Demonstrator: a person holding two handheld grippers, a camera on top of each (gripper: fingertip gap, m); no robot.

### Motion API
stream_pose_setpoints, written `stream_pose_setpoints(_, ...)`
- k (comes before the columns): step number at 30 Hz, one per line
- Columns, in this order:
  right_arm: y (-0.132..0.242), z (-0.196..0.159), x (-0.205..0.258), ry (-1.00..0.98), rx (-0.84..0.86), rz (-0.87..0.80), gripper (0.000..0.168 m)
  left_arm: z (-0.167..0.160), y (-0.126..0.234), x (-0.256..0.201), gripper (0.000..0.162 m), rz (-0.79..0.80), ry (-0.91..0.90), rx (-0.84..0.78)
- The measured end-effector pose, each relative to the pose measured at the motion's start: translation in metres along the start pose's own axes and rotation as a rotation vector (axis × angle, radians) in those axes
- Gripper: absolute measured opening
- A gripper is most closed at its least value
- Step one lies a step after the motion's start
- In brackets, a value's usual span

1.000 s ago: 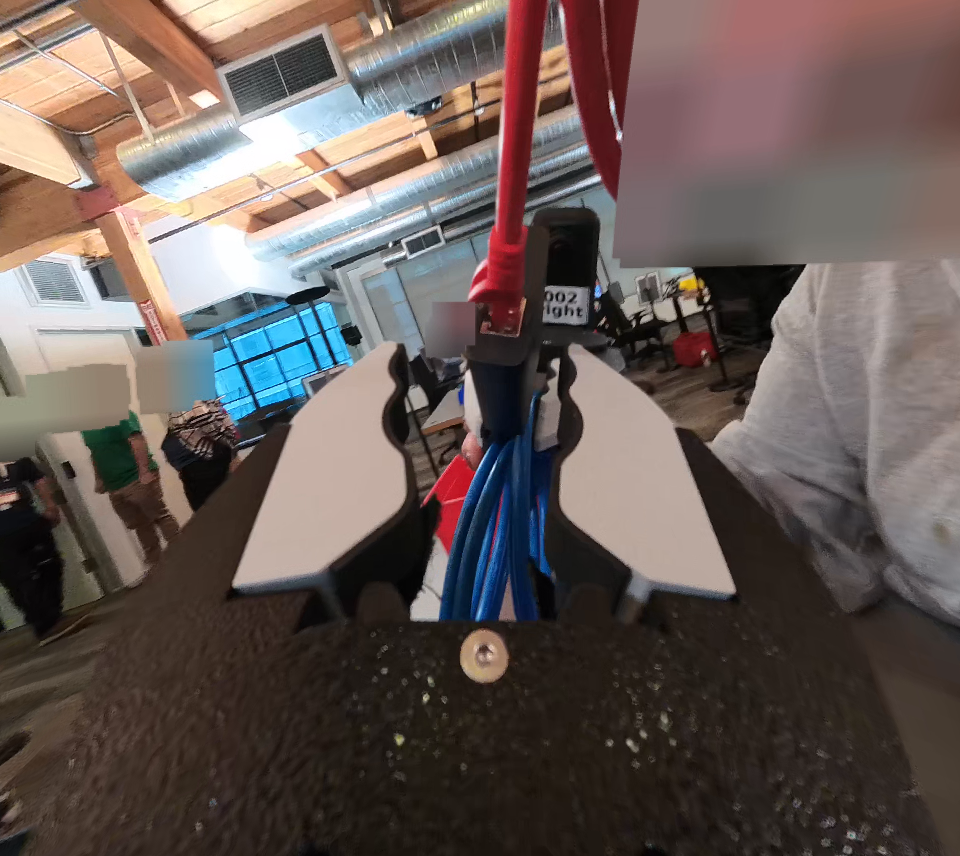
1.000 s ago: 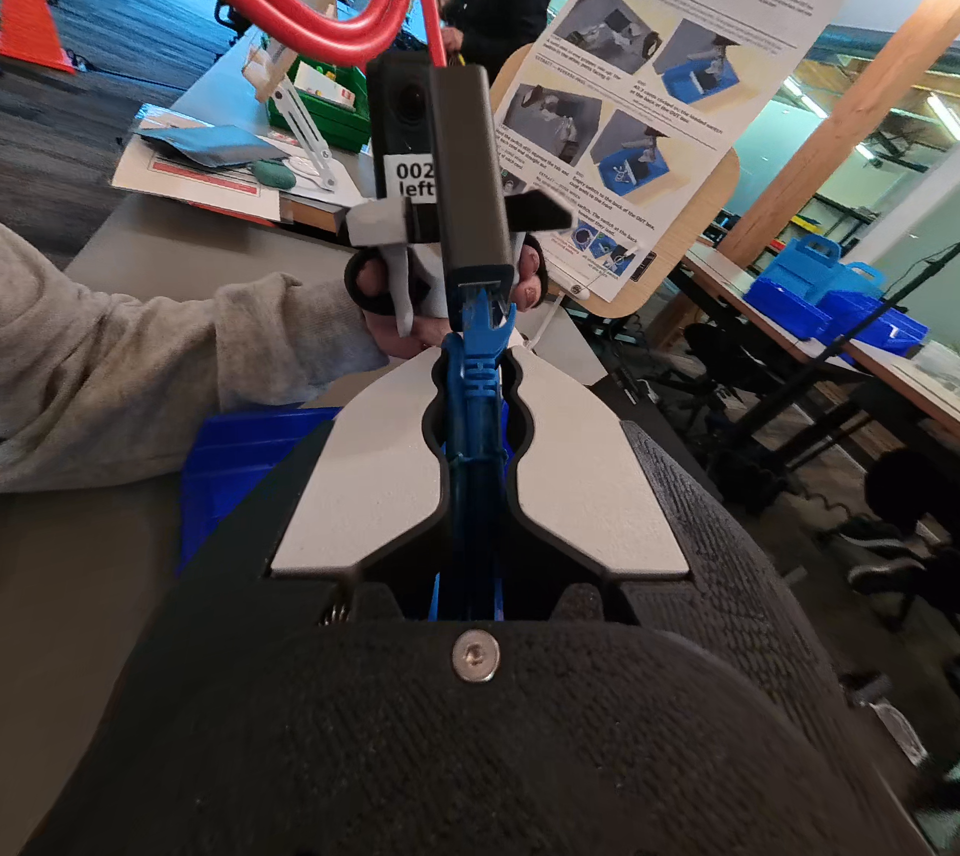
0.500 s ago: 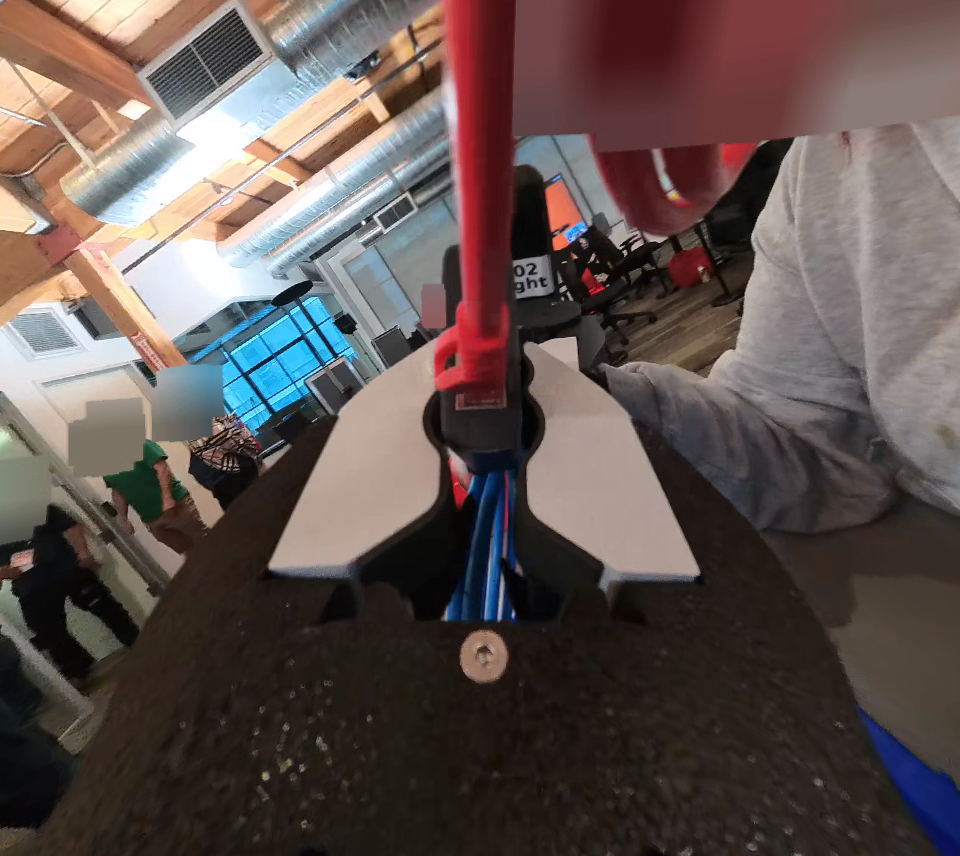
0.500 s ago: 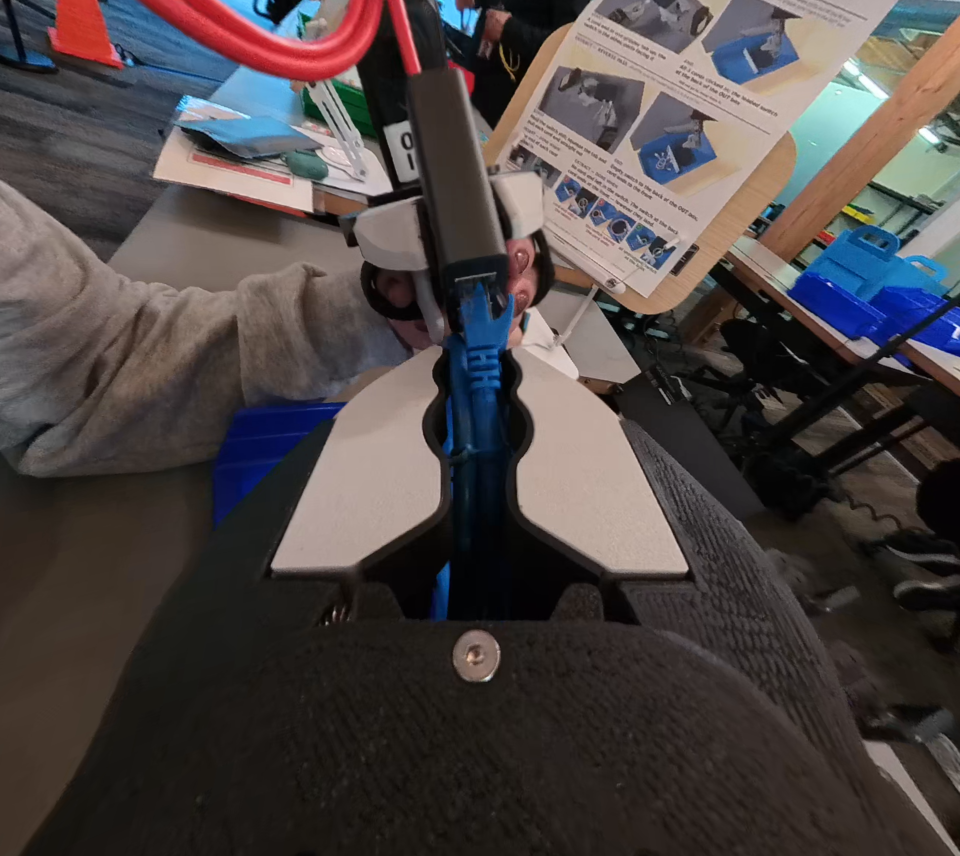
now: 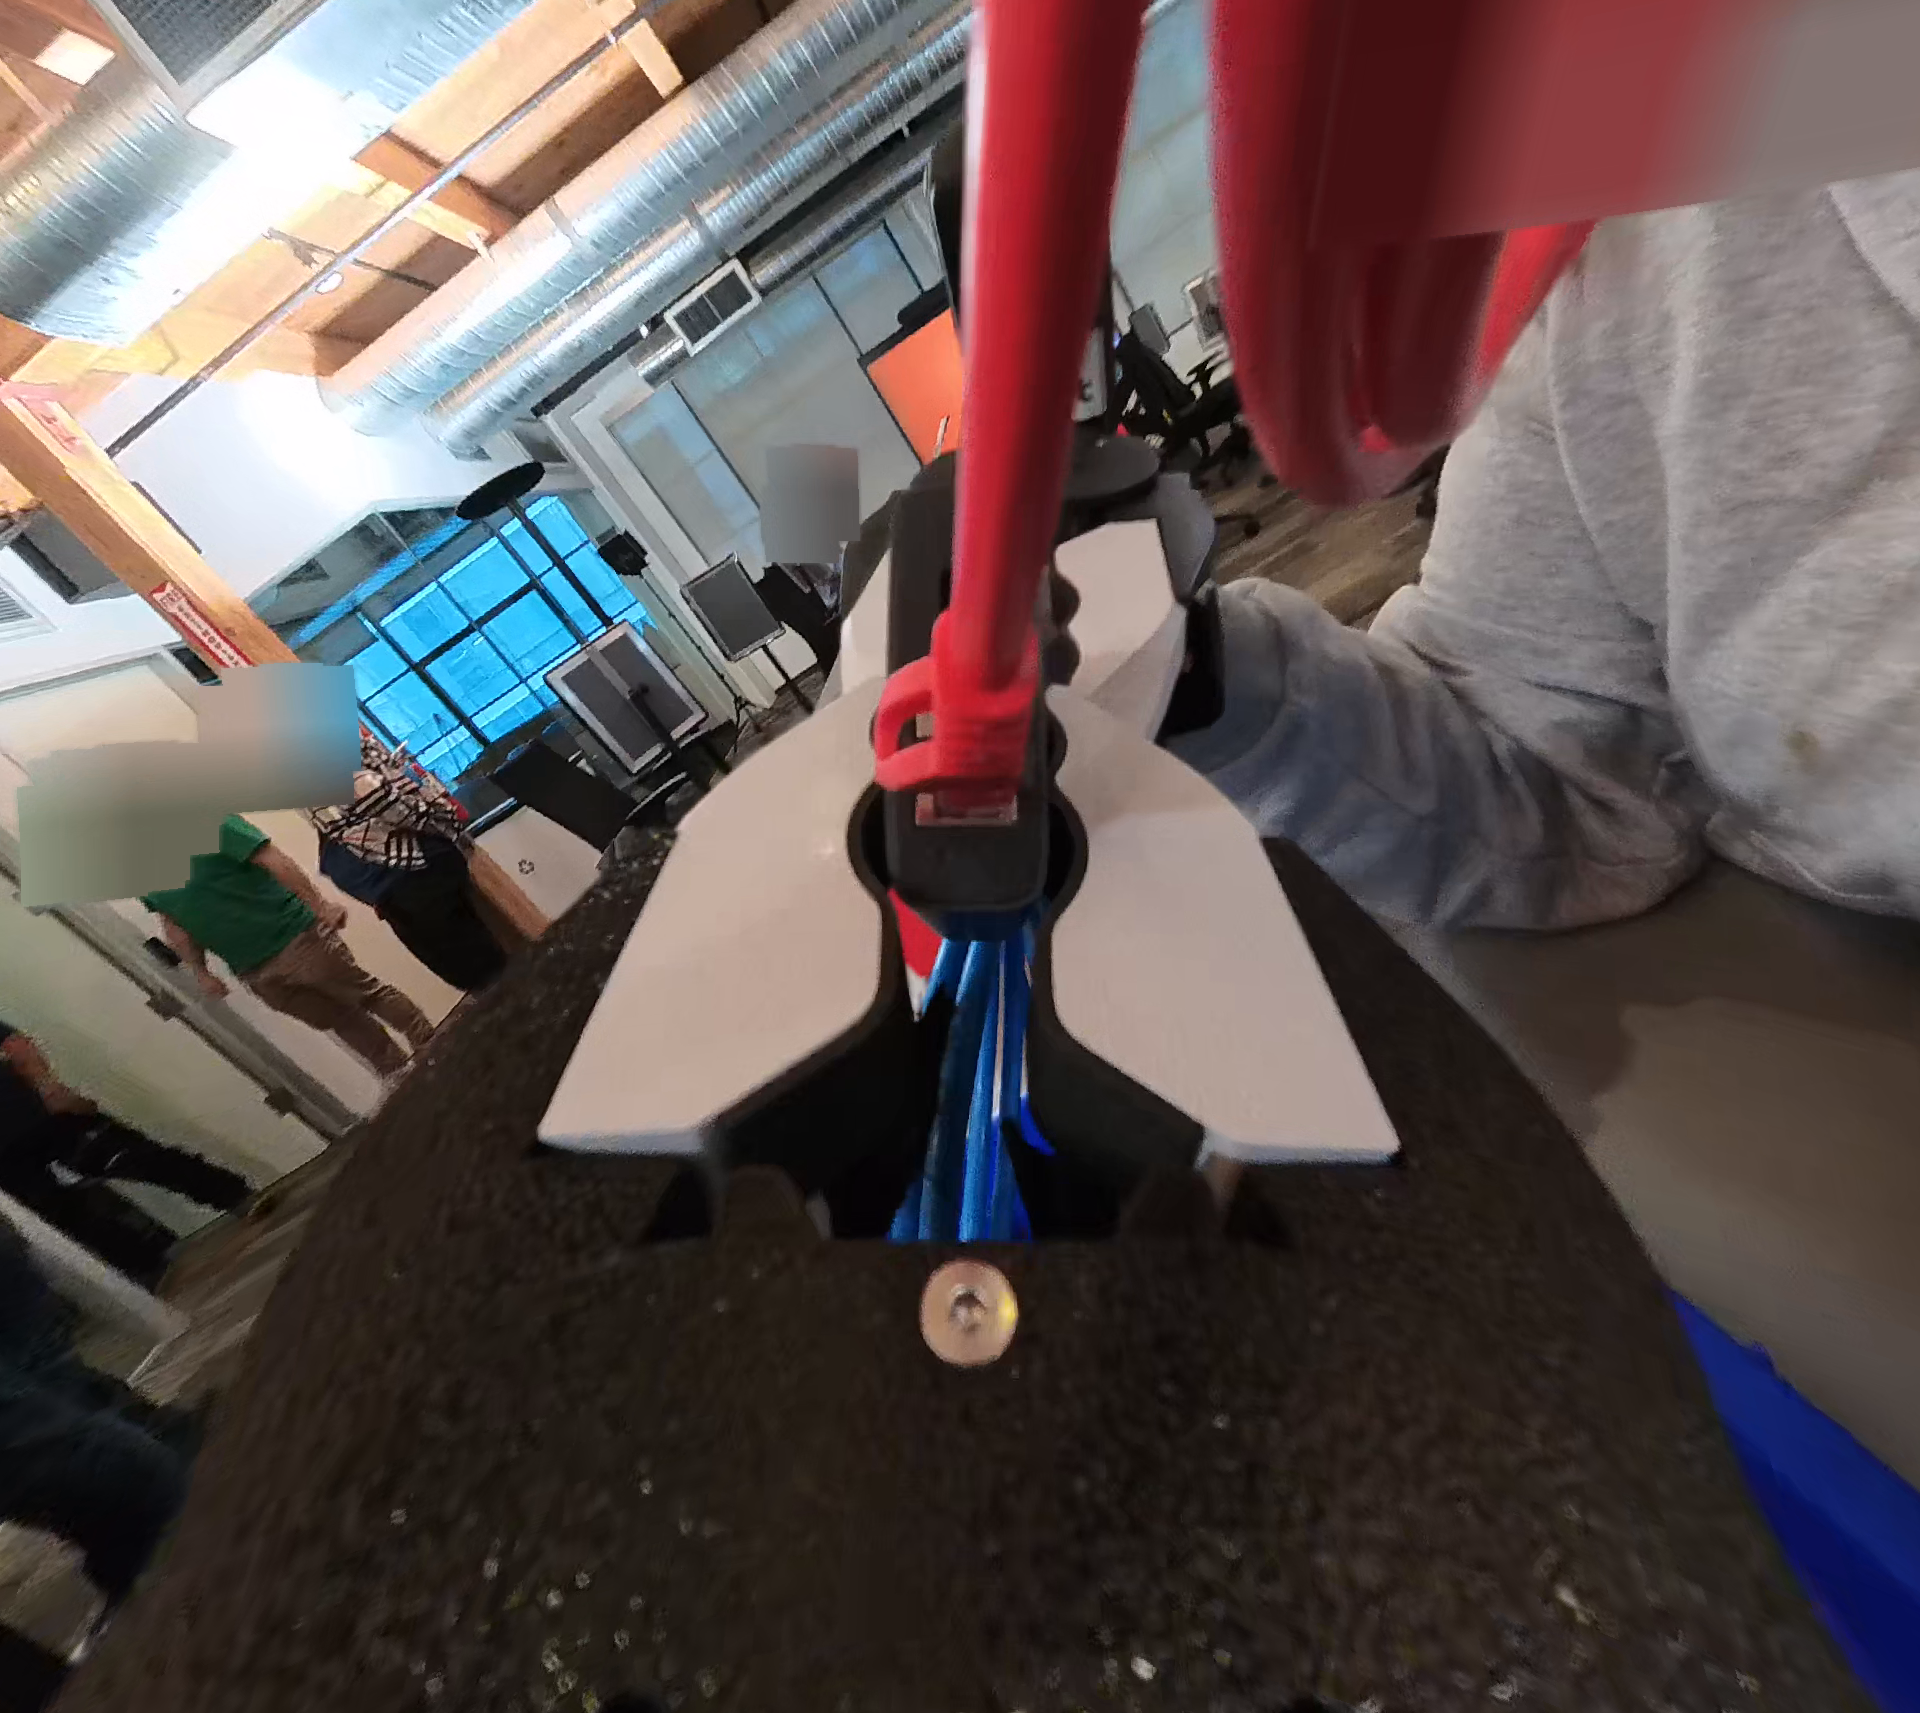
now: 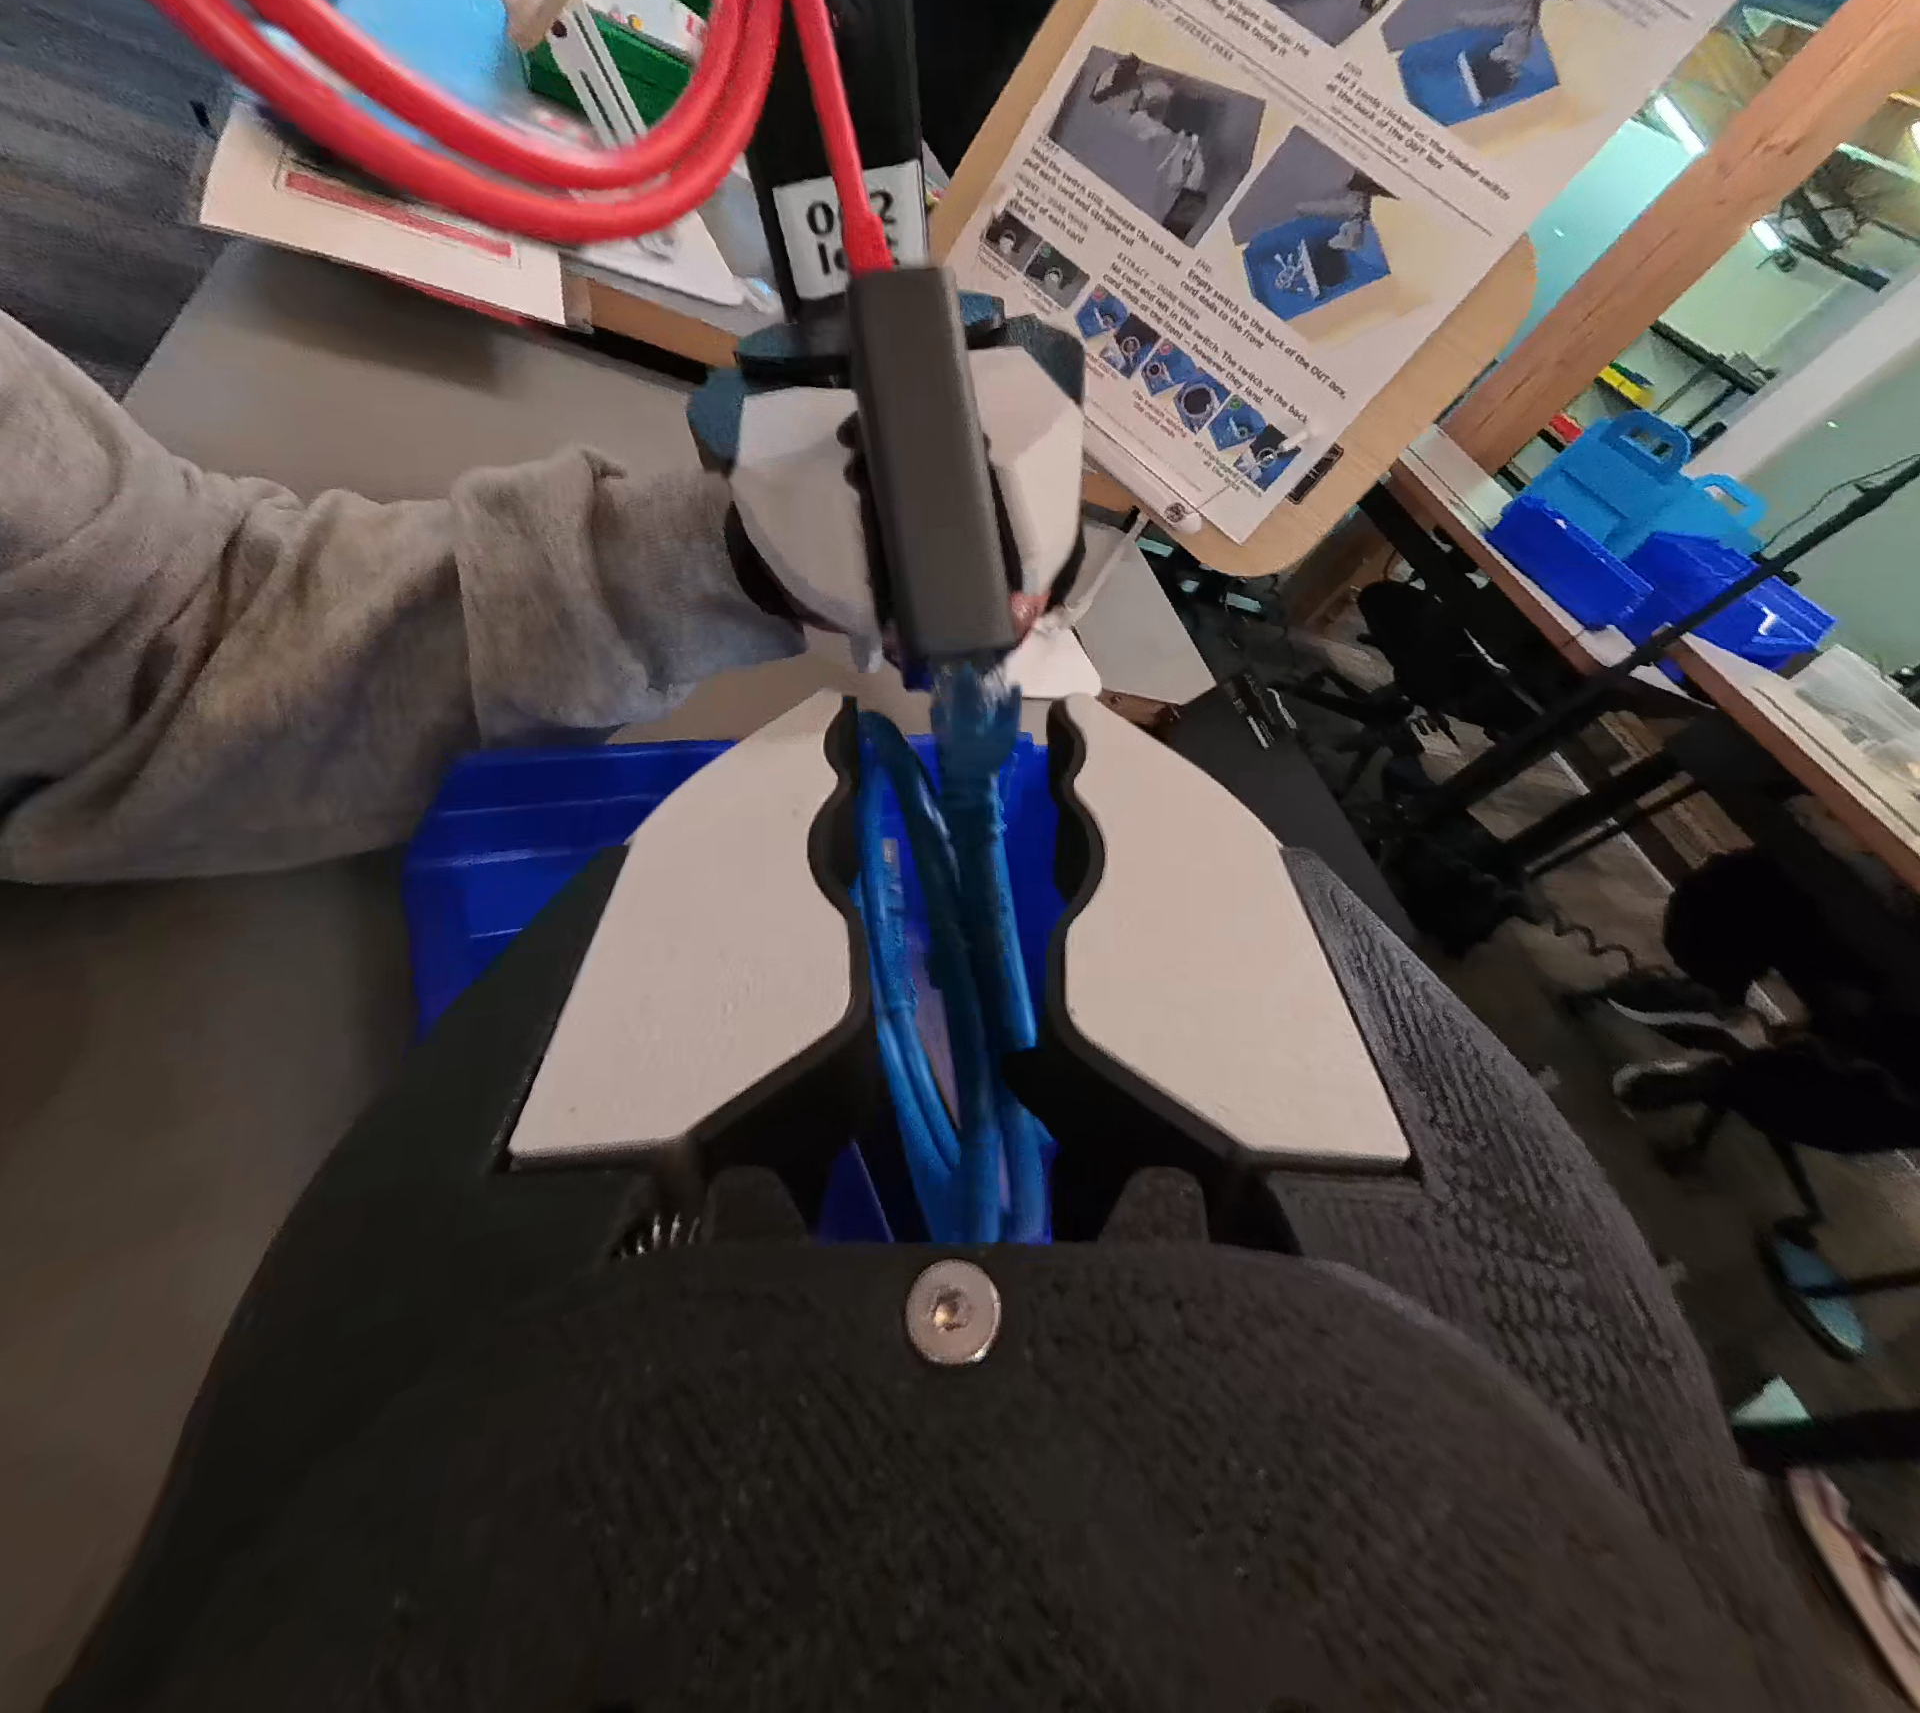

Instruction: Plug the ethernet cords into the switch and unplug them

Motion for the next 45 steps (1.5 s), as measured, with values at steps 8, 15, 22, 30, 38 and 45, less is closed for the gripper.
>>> stream_pose_setpoints(8,0.003,-0.003,-0.007,-0.076,-0.066,0.019,0.024,-0.001,0.002,0.000,0.021,0.001,-0.012,0.019)
stream_pose_setpoints(15,-0.010,-0.008,-0.004,-0.056,0.037,0.022,0.023,0.001,-0.001,-0.004,0.021,-0.044,-0.005,0.033)
stream_pose_setpoints(22,-0.018,-0.010,0.001,0.017,0.165,-0.021,0.015,0.000,-0.006,-0.009,0.021,-0.050,-0.060,0.105)
stream_pose_setpoints(30,-0.026,0.001,0.009,0.139,0.224,-0.114,0.015,0.006,0.003,-0.006,0.021,-0.072,-0.025,0.059)
stream_pose_setpoints(38,-0.031,0.011,0.028,0.381,0.359,-0.211,0.014,0.011,0.009,-0.011,0.024,-0.167,-0.011,0.030)
stream_pose_setpoints(45,-0.026,0.010,0.022,0.333,0.341,-0.239,0.014,0.014,0.008,-0.011,0.042,-0.008,-0.126,0.059)
Point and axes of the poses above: each gripper's, where its closed fingertips meet, y back along the fingers, z out of its top, x = y × z across the jaws, the point moved 9 cm from there along y, back along the fingers, and after that the axes turned 15 degrees about z, right-handed, at the moved point
